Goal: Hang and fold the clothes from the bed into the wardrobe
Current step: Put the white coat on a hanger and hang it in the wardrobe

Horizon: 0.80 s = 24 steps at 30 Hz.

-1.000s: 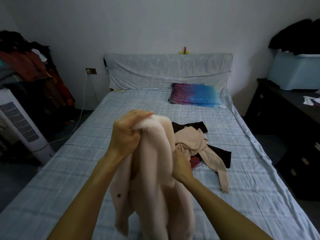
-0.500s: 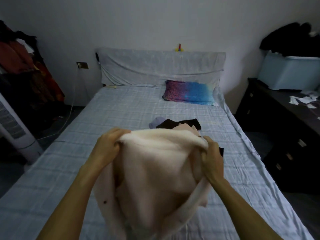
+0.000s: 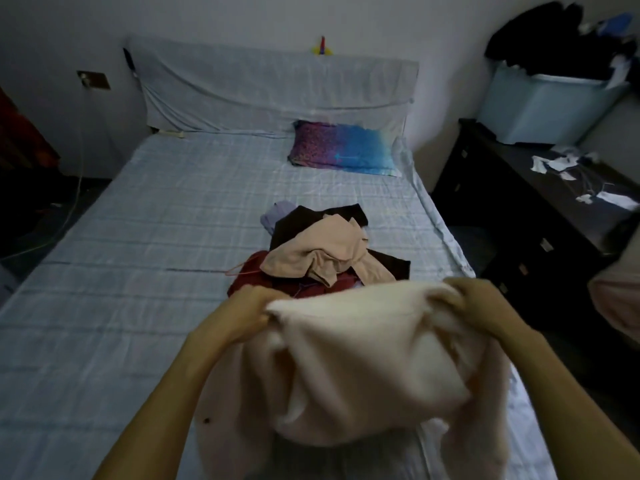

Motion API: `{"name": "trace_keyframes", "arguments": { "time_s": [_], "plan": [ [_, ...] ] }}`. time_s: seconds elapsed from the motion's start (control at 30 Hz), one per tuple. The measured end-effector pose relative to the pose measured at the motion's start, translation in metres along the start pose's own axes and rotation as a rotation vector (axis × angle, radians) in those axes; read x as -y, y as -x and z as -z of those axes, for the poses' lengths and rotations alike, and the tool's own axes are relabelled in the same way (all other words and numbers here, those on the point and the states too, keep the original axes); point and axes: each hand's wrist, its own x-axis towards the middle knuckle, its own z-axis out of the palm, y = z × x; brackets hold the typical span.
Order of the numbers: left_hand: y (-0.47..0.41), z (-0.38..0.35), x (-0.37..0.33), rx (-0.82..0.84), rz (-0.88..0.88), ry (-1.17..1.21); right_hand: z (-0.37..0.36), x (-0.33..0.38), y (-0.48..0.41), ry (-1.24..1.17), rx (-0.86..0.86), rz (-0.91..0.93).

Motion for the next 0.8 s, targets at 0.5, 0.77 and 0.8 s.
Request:
{"name": "trace_keyframes", "arguments": {
  "time_s": [0.5, 0.77, 0.8],
  "plan": [
    [-0.043, -0.102, 0.026, -0.135, 0.359, -0.071, -0.134, -0.038, -0.08, 0.027, 0.376, -0.22],
    [-0.046, -0.129, 0.086, -0.168, 0.418, -0.053, -0.238, 0.035, -0.161, 0.135, 0.483, 0.052],
    [-0.048, -0.132, 0.093, -0.156, 0.431, -0.059, -0.252, 0.05, -0.17, 0.116, 0.486, 0.076]
  ]
}}
